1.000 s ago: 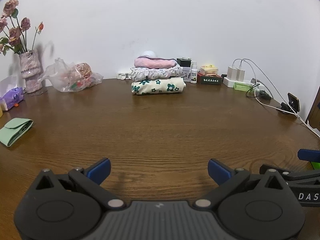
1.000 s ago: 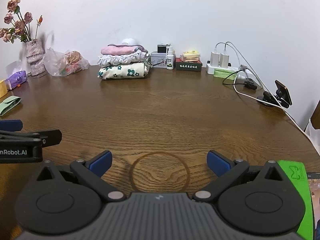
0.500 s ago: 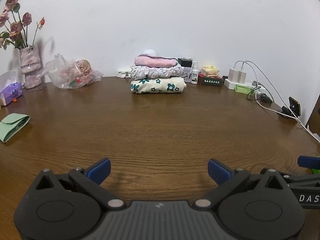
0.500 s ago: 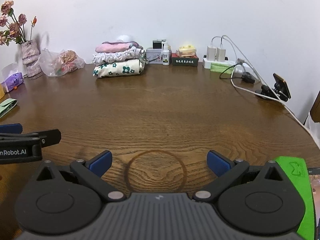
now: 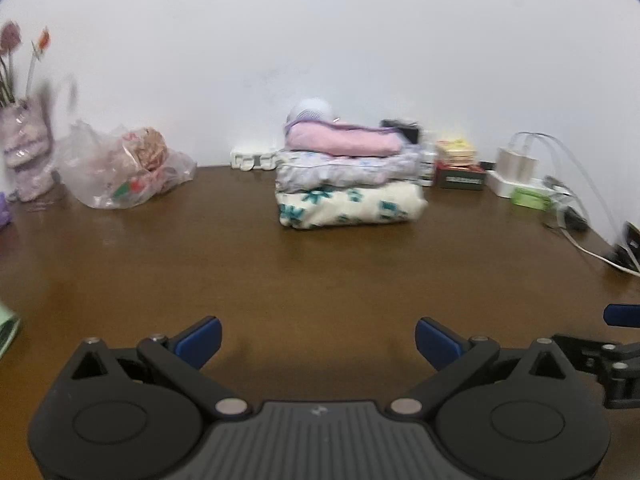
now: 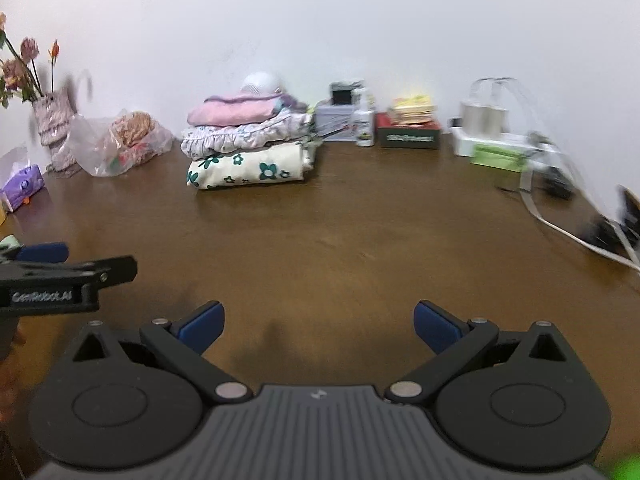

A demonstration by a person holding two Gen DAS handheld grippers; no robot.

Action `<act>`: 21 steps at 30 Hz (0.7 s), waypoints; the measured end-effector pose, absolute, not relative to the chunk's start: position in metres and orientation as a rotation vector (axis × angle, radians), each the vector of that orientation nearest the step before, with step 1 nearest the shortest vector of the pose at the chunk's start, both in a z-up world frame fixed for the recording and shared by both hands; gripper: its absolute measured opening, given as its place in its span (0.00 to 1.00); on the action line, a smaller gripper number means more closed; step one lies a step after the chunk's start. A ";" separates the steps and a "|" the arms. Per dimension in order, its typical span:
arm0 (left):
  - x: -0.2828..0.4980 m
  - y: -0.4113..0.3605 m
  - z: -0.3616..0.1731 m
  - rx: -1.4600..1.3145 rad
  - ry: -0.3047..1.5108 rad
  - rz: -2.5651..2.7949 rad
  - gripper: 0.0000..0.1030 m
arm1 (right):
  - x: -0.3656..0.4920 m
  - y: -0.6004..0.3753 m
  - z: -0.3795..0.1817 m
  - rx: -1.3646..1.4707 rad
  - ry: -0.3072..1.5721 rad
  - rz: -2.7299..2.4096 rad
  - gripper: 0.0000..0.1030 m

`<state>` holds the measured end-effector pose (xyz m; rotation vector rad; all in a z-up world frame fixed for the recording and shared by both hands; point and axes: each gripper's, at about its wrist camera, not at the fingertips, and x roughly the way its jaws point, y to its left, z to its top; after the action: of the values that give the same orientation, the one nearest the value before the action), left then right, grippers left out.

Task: Fold clothes
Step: 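Grasp the cream flower-print shirt with both grippers and lift it off the stack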

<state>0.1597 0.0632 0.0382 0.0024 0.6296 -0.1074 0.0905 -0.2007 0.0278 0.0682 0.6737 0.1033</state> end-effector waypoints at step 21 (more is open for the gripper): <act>0.310 0.089 0.081 -0.118 0.447 -0.229 0.00 | 0.306 -0.184 0.062 0.236 0.511 0.403 0.00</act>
<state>0.3098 0.0894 0.0809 -0.1176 0.4467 -0.2291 0.3059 -0.1837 0.0620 0.2356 0.5115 0.4030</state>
